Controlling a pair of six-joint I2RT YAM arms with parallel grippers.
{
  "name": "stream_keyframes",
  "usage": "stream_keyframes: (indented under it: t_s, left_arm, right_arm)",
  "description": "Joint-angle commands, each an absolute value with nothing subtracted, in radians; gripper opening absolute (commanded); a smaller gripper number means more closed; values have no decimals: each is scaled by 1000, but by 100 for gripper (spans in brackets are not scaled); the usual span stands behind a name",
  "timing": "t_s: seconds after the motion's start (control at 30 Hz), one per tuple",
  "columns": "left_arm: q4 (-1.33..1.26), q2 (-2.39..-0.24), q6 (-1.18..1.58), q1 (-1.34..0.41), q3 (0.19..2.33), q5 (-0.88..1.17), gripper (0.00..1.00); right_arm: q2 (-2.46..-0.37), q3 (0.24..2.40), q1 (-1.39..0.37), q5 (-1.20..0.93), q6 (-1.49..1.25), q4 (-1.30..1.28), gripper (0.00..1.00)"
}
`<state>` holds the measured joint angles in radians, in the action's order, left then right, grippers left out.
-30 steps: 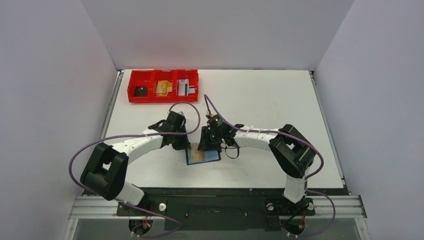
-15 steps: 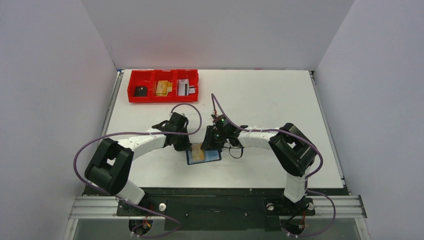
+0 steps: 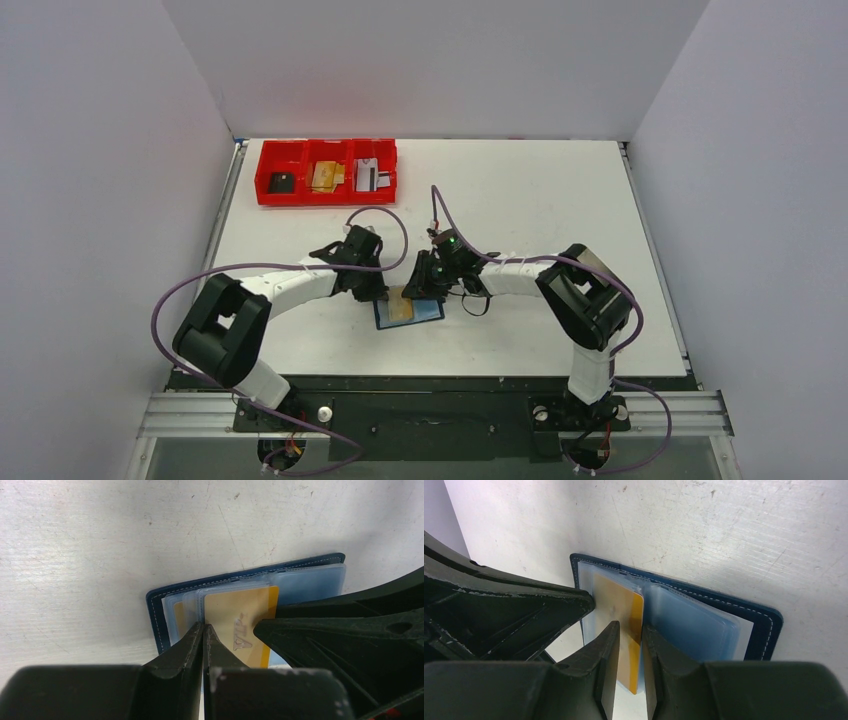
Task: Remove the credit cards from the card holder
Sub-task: Remove the credit card from the card holder.
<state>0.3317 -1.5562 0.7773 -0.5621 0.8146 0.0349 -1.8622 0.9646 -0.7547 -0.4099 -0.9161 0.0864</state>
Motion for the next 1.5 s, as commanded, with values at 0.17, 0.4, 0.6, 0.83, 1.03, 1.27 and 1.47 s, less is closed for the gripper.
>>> stream_keyframes:
  t_s: [0.17, 0.4, 0.6, 0.83, 1.03, 1.27, 1.47]
  left_arm:
    - [353, -1604, 790, -584, 822, 15, 0]
    - [369, -1610, 791, -583, 821, 9, 0]
    - [371, -1609, 788, -583, 820, 9, 0]
    - [368, -1615, 788, -583, 819, 9, 0]
    - [364, -1618, 791, -583, 818, 10, 0]
    - [372, -1622, 791, -580, 817, 9, 0]
    - [380, -1626, 786, -571, 813, 9, 0]
  right_arm:
    - [-1871, 935, -743, -430, -934, 159, 16]
    - [-1864, 889, -716, -470, -972, 237, 16]
    - [-1879, 844, -702, -529, -1051, 360, 16]
    - [-1890, 824, -690, -553, -1099, 435, 13]
    - [-1893, 804, -680, -553, -1121, 470, 8]
    - [-1880, 774, -664, -538, -1130, 488, 1]
    - [-1858, 755, -642, -521, -1106, 464, 0]
